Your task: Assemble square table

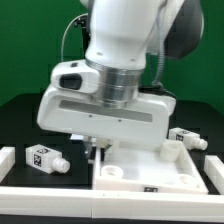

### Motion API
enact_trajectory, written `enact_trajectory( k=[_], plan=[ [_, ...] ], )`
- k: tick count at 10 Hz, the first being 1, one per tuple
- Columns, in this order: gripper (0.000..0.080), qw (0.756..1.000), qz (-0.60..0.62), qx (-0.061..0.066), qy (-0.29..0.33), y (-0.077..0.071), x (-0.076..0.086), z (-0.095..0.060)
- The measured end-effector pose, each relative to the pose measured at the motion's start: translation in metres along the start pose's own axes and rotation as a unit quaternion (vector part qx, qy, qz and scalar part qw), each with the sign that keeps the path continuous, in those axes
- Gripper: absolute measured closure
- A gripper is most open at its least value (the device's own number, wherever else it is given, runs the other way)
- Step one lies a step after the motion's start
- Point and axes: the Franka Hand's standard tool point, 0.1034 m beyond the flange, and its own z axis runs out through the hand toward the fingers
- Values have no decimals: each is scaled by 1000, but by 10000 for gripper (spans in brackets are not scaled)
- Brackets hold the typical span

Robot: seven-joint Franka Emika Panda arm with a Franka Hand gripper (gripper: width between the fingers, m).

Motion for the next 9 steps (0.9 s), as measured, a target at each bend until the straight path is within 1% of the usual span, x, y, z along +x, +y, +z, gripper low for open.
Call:
enact_trajectory(
  k=[2,3,4,6,8,9],
  plan=[
    [736,1000,-7,0,0,15,-2,4],
    [736,1000,0,1,0,16,-2,4],
    [736,1000,6,1,1,10,-1,3],
    [741,999,31,1,3,-13,3,-2],
    [742,999,41,0,3,-24,5,0],
    [742,999,46,1,2,-33,4,2]
  ],
)
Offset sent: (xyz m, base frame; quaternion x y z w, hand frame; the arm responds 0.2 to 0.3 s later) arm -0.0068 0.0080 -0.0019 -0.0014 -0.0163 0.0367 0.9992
